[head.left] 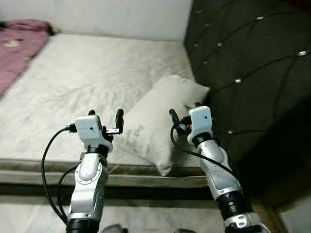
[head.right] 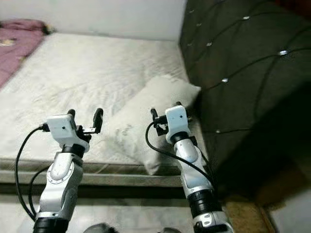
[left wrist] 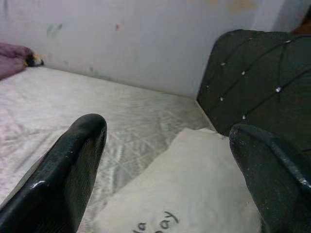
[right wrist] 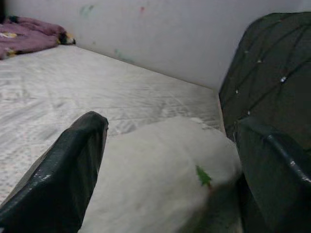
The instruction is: Clean up the room
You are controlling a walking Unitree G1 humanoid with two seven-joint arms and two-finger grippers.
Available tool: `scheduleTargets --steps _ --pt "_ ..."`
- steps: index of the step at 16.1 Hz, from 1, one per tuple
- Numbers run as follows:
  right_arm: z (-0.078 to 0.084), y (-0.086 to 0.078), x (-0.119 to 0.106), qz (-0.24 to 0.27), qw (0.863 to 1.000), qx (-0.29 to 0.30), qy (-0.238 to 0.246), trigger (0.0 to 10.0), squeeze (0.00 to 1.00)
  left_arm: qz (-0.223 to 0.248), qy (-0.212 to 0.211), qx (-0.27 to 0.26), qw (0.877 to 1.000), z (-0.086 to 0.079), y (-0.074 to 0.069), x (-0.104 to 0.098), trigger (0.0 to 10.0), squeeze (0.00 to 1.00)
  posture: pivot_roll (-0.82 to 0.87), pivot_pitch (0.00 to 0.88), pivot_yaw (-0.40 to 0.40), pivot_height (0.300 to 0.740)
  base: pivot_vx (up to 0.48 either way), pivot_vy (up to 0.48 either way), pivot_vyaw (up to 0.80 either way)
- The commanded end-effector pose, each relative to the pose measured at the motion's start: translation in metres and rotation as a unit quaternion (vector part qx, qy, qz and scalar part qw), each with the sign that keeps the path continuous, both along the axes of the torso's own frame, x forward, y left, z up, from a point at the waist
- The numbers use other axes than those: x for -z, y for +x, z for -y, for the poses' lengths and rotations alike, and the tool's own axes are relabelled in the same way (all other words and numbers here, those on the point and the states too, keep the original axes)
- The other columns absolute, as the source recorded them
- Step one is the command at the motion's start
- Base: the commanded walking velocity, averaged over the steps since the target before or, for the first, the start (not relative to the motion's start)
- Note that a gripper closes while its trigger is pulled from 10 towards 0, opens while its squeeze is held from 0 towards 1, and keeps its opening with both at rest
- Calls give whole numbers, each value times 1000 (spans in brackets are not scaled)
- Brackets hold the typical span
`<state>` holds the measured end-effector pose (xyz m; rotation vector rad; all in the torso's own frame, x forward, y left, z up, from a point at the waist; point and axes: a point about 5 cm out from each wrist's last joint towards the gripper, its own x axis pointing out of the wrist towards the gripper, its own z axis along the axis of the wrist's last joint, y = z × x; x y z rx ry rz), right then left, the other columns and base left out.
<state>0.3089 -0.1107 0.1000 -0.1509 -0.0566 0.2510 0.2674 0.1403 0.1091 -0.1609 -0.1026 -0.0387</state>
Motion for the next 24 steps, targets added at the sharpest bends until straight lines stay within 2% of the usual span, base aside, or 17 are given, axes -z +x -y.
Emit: scheduleTargets --steps 1,12,14,16,18,19,21,22,24 --pt "2 2 -4 3 1000 3 1 10000 0 6 -1 1 1000 0 1 -3 10000 0 -11 0 -48 740 281 0 0" --pt "1 3 -4 2 1000 4 3 10000 0 -5 3 2 1000 -1 1 -1 10000 0 -10 0 -47 740 220 0 0" --pt "1 0 -1 -3 1000 3 5 10000 0 -9 10 -15 1000 -4 1 0 10000 0 -8 0 -44 740 0 0 0" --pt "-1 -6 -2 -1 1000 1 3 10000 0 0 35 -44 998 -11 -6 -4 10000 0 -12 0 -33 740 0 0 0" --pt "7 -9 -2 3 1000 13 0 10000 0 -28 57 -110 992 -32 -22 3 10000 0 -5 0 -26 740 0 0 0" --pt "13 -8 0 -6 1000 28 5 10000 0 -43 50 -121 990 -38 -29 8 10000 0 6 0 -38 740 0 0 0" --pt "17 -11 -7 -14 999 33 21 10000 0 -45 63 -110 991 -47 -43 8 10000 0 13 0 -63 740 0 0 0" --pt "26 -22 -13 -14 999 37 25 10000 0 -59 90 -117 987 -56 -63 15 10000 0 21 0 -61 740 0 0 0" --pt "39 -34 -9 -27 997 64 25 10000 0 -81 91 -152 981 -62 -84 18 10000 0 31 1 -55 740 0 0 0"
